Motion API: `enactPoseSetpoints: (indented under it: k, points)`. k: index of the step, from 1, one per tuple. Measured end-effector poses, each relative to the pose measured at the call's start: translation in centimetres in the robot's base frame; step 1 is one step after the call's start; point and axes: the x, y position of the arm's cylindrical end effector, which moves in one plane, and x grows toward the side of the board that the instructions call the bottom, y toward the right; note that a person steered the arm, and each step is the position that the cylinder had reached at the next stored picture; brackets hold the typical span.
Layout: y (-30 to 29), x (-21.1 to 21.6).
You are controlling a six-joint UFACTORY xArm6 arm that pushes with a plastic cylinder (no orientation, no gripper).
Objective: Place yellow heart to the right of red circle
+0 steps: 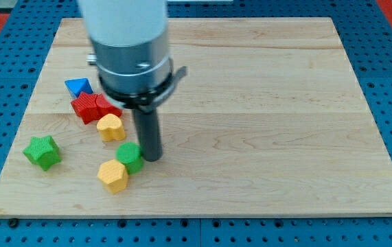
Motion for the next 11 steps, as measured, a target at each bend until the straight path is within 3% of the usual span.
enactPoseSetpoints:
  k: [3,4,6,8,9,10,11]
  points:
    - [-11.7,-0.3]
    - [-11.4,-1.7]
    - [-2.9,-4.6]
    - [1.1,-3.7]
    - [3.6,-7.0]
    - [9.4,-7.7]
    - [10.1,-10.9]
